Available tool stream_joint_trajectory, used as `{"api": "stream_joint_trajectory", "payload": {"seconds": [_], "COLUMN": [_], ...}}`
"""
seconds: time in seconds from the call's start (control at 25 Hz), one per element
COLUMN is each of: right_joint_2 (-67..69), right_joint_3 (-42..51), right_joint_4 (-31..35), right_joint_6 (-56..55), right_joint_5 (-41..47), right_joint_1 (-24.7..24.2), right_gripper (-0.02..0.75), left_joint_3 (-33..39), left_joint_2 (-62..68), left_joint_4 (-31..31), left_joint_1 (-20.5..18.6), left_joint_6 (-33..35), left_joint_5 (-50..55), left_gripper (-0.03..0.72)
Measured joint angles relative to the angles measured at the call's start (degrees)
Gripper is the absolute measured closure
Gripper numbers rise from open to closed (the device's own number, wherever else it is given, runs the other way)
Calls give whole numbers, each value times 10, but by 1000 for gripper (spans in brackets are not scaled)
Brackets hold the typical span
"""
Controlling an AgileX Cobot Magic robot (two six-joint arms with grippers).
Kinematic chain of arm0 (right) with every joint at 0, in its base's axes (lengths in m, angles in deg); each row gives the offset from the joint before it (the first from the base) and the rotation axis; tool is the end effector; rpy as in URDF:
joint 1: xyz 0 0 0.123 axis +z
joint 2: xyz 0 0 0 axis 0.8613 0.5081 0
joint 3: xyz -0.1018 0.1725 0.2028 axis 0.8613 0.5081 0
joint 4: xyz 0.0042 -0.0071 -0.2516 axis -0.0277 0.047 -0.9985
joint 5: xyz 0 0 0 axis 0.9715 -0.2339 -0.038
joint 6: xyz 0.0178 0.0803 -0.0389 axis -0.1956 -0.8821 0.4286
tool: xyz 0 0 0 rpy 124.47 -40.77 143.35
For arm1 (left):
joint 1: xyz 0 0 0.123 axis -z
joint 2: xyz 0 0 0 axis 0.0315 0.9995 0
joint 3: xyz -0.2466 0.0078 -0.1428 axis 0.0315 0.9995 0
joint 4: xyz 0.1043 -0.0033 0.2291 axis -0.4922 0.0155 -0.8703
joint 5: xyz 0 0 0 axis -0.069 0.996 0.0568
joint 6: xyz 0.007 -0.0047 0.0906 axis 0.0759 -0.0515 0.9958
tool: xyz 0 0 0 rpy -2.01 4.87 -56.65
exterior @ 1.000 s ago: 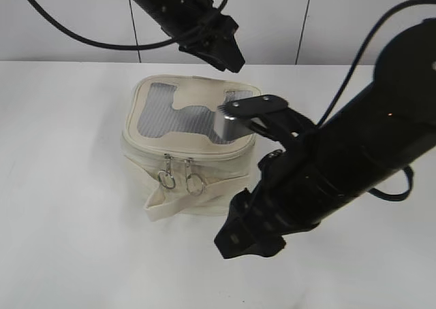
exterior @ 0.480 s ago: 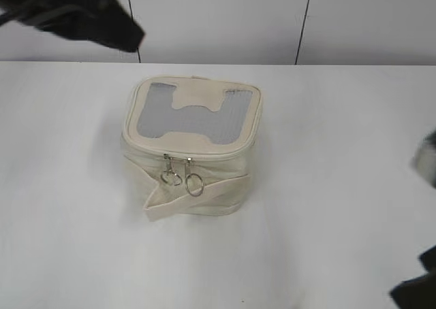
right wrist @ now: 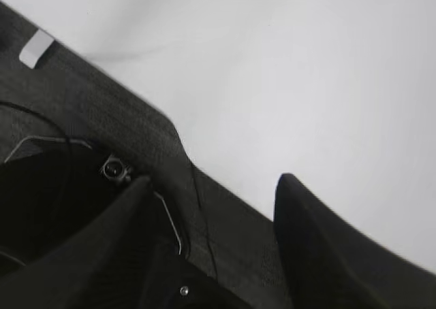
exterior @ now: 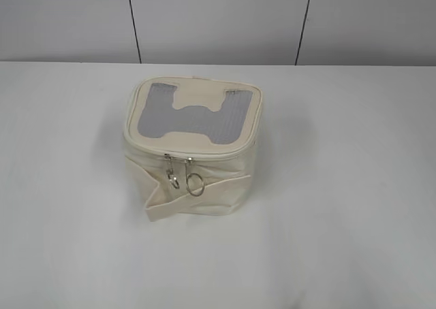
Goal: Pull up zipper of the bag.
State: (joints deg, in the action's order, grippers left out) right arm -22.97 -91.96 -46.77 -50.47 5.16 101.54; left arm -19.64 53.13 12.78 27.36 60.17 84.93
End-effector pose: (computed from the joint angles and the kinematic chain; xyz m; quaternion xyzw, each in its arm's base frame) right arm 0.0208 0.0135 0.2800 -0.2995 0.8762 0.1272 0.3555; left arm 0.0199 -0.0208 0.3193 0.2157 0.8495 -0.1743 0.4489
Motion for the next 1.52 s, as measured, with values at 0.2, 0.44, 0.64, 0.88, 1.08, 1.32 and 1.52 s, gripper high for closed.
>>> {"api": "stream_joint_trajectory", "payload": {"seconds": [0.2,0.44,0.64,0.88,1.08,1.32,1.52], "right_joint_2": [-112,-135,-134,-134,-134,-141,-150], "right_joint_3": [7,24,28,28,28,28,28], "right_joint_4": [-3,-4,-3,-3,-3,-3,-2], "right_joint_6": [1,1,2,2,2,2,2], "right_joint_5": [-19,-62,-72,-73,-74,-75,-76], "right_joint_1": [0,0,0,0,-85,-264,-306], "right_gripper": [293,293,302,306,306,306,306], "left_joint_3": [40,64,66,66,66,66,66], "left_joint_2": [-153,-138,-139,-139,-139,-150,-156], "left_joint_4": [-35,-33,-32,-32,-31,-31,-31], "left_joint_1": [0,0,0,0,-80,-235,-251], "left_joint_6": [-7,27,31,31,31,31,31], "left_joint_5": [56,8,7,7,7,7,7], "left_gripper": [442,442,450,450,452,451,451]}}
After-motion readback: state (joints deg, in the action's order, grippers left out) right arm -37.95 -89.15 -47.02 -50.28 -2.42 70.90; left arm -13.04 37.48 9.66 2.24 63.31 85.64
